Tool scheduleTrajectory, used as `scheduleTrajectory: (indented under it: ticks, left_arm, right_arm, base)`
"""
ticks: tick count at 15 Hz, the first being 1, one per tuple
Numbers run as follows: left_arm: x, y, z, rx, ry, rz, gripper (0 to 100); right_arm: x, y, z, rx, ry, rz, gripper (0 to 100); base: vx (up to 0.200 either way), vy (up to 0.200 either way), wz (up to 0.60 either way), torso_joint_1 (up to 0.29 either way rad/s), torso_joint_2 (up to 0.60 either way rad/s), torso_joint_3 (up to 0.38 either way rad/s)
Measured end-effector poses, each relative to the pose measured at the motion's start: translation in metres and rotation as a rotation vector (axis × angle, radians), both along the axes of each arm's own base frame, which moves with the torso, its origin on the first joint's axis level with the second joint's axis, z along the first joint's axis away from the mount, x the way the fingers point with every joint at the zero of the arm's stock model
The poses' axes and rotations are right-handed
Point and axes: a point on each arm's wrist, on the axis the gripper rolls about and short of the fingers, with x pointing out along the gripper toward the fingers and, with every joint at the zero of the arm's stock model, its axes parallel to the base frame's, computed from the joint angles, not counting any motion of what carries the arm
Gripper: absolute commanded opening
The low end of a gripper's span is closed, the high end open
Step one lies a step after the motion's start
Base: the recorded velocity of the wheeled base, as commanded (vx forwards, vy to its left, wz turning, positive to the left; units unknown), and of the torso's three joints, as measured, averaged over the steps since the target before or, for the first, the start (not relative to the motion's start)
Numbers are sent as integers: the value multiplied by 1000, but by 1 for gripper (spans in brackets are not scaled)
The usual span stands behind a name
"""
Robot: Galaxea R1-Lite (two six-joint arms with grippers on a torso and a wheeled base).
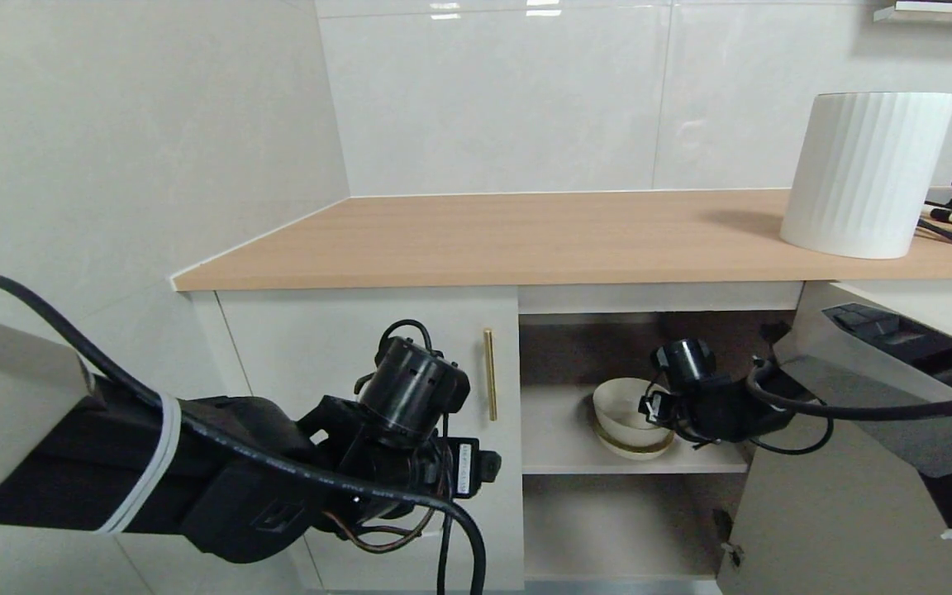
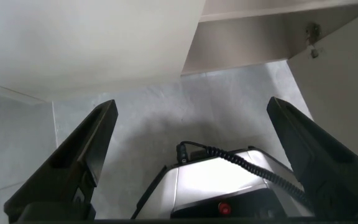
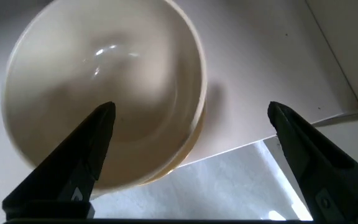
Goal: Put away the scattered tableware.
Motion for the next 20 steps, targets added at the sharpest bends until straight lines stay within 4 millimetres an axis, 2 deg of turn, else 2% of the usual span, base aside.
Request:
scheduleTrajectory:
  ticks: [2, 4, 6, 8, 10, 13, 17, 20]
  left_arm:
    - [1, 10, 15, -28, -35, 24, 100]
    - [-1, 26, 38, -67, -90, 56, 100]
    - [-9, 47, 63, -102, -151, 72, 100]
    - [-29, 68, 80, -134, -176, 12, 100]
    - [-56, 87, 83, -140, -185, -51, 100]
    - [-90, 109, 82, -154, -212, -68, 100]
    - [-101, 131, 78, -136, -233, -1, 100]
    - [-102, 131, 82, -125, -257, -21, 100]
  right_arm:
    - [-9, 0, 10, 2, 2, 8, 100]
    - [-22, 0, 30, 20, -5, 33, 100]
    - [-45, 1, 62, 41, -2, 98, 100]
    - [-78, 7, 99, 54, 8, 186, 100]
    - [-116, 13, 123, 56, 24, 264, 100]
    - [-175, 9, 157, 68, 9, 350, 100]
    - [-243, -10, 189, 89, -4, 439, 100]
    - [-267, -15, 199, 65, -55, 477, 100]
  base:
    - [0, 0, 0, 0, 0, 0]
    - [0, 0, 0, 0, 0, 0]
    - [0, 0, 0, 0, 0, 0]
    - [0, 0, 0, 0, 0, 0]
    - [0, 0, 0, 0, 0, 0]
    - [0, 0, 0, 0, 0, 0]
    - [0, 0, 0, 0, 0, 0]
    - [0, 0, 0, 0, 0, 0]
